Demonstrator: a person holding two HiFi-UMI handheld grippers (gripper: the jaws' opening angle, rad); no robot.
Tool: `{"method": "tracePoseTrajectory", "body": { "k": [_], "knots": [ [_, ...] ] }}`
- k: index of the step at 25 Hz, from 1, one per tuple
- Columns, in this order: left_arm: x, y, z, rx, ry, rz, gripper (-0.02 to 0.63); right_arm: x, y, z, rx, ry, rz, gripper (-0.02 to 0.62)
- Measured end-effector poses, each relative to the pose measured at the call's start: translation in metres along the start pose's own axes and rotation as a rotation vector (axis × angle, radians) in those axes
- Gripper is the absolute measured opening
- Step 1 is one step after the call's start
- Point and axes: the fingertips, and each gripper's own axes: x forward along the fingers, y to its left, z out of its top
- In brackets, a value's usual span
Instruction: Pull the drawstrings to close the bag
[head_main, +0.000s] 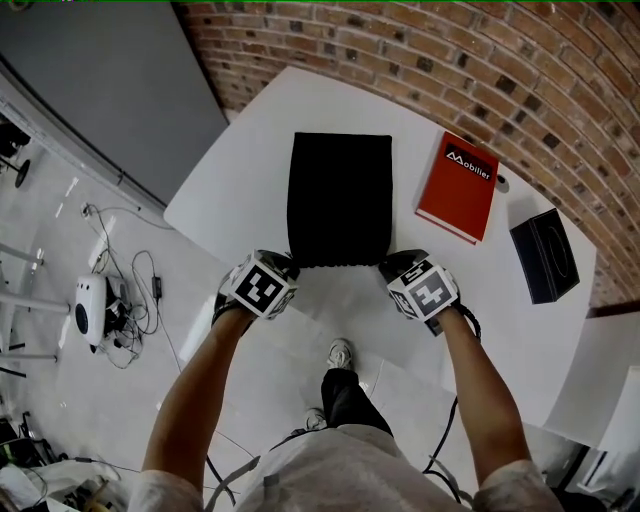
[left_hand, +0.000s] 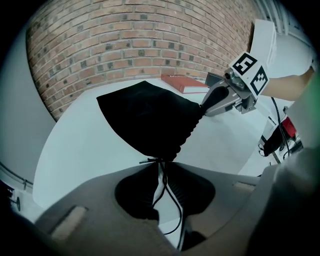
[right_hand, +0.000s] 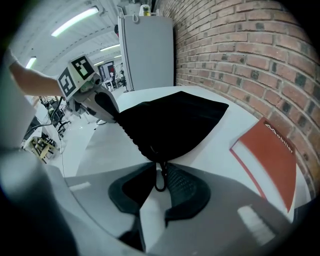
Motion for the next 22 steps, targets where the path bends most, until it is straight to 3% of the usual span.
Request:
{"method": "tracePoseTrajectory", "body": {
  "k": [5, 16, 22],
  "knots": [
    [0.001, -0.004, 0.000, -0.009, 0.014, -0.023, 0.046, 0.001, -0.002, 0.000, 0.008, -0.009, -0.012, 0.028],
    [0.004, -0.004, 0.003, -0.025, 0.017, -0.035, 0.011, 0.001, -0.007, -0.001, 0.006, -0.008, -0.007, 0.023],
    [0.004, -0.004, 0.004, 0.019, 0.031, -0.009, 0.008, -0.004, -0.012, 0.002, -0.018, -0.021, -0.031, 0.021]
  ]
}}
